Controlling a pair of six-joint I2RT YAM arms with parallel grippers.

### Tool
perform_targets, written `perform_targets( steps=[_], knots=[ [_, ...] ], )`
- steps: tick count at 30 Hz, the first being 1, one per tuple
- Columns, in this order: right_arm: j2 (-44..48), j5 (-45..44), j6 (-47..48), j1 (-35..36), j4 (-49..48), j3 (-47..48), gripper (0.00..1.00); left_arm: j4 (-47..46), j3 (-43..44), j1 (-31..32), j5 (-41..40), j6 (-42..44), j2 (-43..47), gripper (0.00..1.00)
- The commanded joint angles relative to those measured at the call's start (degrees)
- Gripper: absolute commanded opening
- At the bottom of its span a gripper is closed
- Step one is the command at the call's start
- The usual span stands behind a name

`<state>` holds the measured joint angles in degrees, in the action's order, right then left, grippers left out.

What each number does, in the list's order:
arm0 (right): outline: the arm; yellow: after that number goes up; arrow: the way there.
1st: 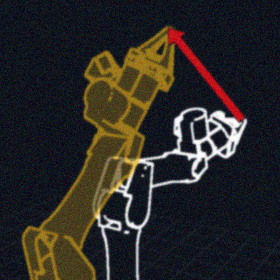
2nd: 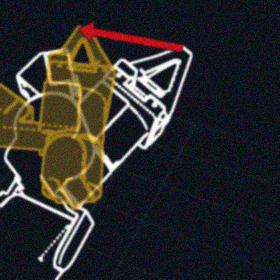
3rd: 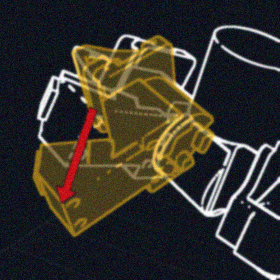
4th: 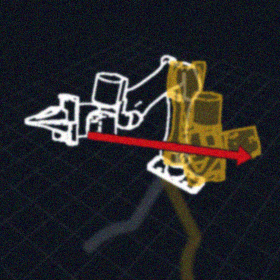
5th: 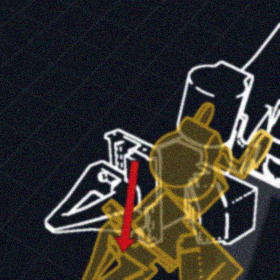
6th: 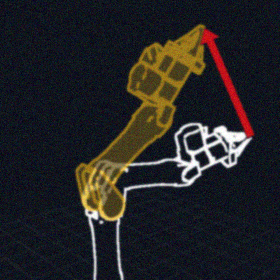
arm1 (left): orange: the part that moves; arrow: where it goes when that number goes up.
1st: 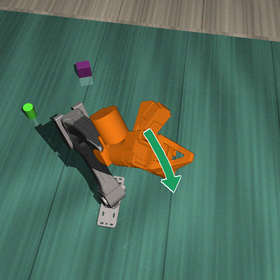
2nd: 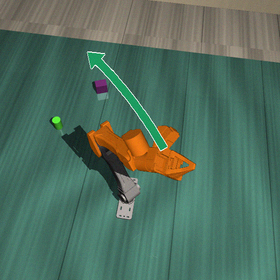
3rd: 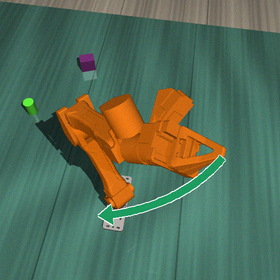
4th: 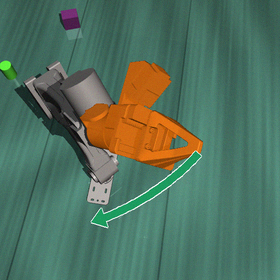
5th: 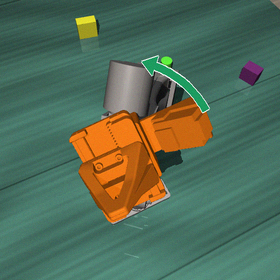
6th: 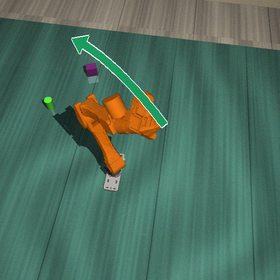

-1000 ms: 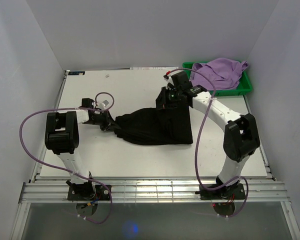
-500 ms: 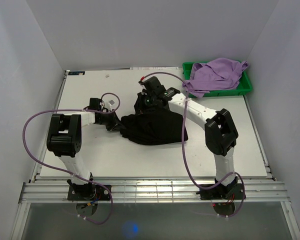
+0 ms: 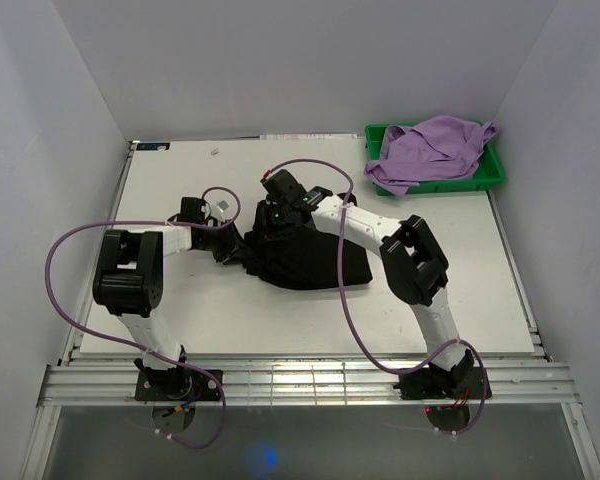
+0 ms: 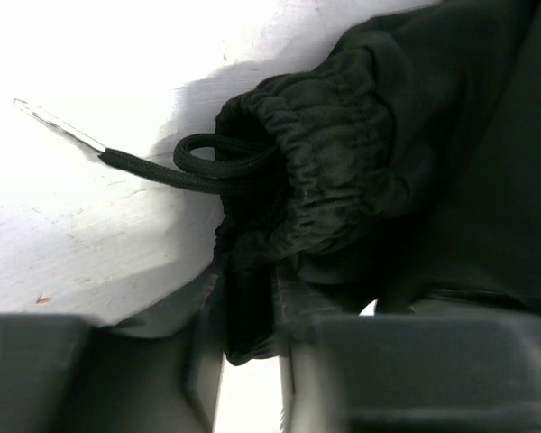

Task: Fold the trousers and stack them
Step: Fold the trousers

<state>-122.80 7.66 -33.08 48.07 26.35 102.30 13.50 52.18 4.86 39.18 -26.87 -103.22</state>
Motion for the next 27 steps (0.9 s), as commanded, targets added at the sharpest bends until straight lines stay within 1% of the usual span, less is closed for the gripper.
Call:
perform_targets(
  steps=[1, 2, 4, 5, 6, 7, 8, 11, 13, 14, 15, 17, 18, 19, 20, 21, 22, 23, 24, 25, 27],
  knots=[
    [-1.6, -2.3, -0.3, -0.5, -2.0, 2.6, 0.26, 2.7, -1.4, 0.5, -8.5, 1.4, 2.4, 0.42],
    [-1.8, -2.1, -0.1, -0.9, -2.2, 2.7, 0.3, 4.5, -0.9, 0.3, -8.5, 1.9, 3.2, 0.47],
    [-2.3, -0.6, -0.2, -1.7, -3.7, 3.8, 0.33, 6.3, -0.4, -0.8, -7.2, 2.7, 6.1, 0.5],
    [-2.4, -0.2, -0.2, -1.9, -4.1, 4.6, 0.37, 8.2, 0.0, -1.2, -7.1, 3.6, 7.2, 0.56],
    [-2.6, 0.4, -0.2, -2.2, -5.1, 5.4, 0.39, 9.0, 0.2, -2.0, -6.8, 4.1, 9.5, 0.59],
    [-2.6, 1.9, -0.3, -2.7, -5.6, 7.2, 0.48, 10.0, 0.4, -2.3, -6.5, 4.9, 10.7, 0.6],
    [-2.5, 3.1, -0.6, -3.1, -6.1, 7.9, 0.52, 12.1, 1.0, -2.9, -6.4, 6.3, 11.8, 0.63],
    [-0.7, 8.6, -0.6, -4.4, -8.9, 9.1, 0.57, 15.8, 2.1, -4.2, -5.0, 7.9, 15.8, 0.63],
    [2.1, 13.0, -0.4, -6.1, -10.8, 8.6, 0.61, 16.7, 4.2, -4.5, -3.3, 9.0, 18.7, 0.63],
    [3.4, 14.3, -0.1, -6.8, -11.3, 7.2, 0.62, 16.8, 4.9, -4.5, -2.1, 9.4, 19.5, 0.63],
    [6.2, 17.5, 1.9, -8.6, -12.0, 6.1, 0.62, 16.7, 6.2, -4.4, -1.0, 8.9, 20.2, 0.62],
    [9.4, 19.2, 4.9, -10.6, -10.6, 2.7, 0.64, 16.5, 7.1, -3.5, -0.6, 8.0, 20.4, 0.62],
    [12.9, 18.9, 7.3, -12.5, -9.2, 1.2, 0.64, 16.6, 7.6, -2.3, -1.0, 7.2, 20.0, 0.62],
    [14.6, 17.5, 14.0, -13.3, -6.9, -0.2, 0.65, 16.6, 8.0, -1.6, -1.7, 6.9, 19.4, 0.62],
    [16.7, 15.6, 17.7, -14.1, -2.6, -4.7, 0.66, 16.7, 8.2, -0.7, -2.9, 6.7, 17.5, 0.62],
    [21.2, 12.1, 20.7, -16.2, -1.2, -7.9, 0.66, 16.7, 8.5, -0.3, -2.7, 6.3, 16.7, 0.62],
    [23.6, 11.8, 24.3, -17.7, -0.3, -11.2, 0.67, 16.8, 8.5, 0.0, -2.7, 5.3, 15.6, 0.62],
    [25.7, 12.0, 25.9, -19.5, 1.0, -14.6, 0.71, 17.1, 8.7, 0.3, -2.9, 5.0, 14.5, 0.62],
    [29.5, 11.9, 27.6, -21.1, 2.0, -20.2, 0.74, 17.1, 8.8, 0.8, -2.9, 4.6, 13.0, 0.62],
    [31.0, 11.9, 29.5, -24.1, 3.4, -22.1, 0.75, 17.0, 8.8, 1.1, -2.8, 4.5, 12.3, 0.62],
    [35.4, 11.7, 37.3, -27.0, 8.4, -26.6, 0.8, 16.7, 9.3, 2.2, -3.4, 4.4, 10.7, 0.62]
  ],
)
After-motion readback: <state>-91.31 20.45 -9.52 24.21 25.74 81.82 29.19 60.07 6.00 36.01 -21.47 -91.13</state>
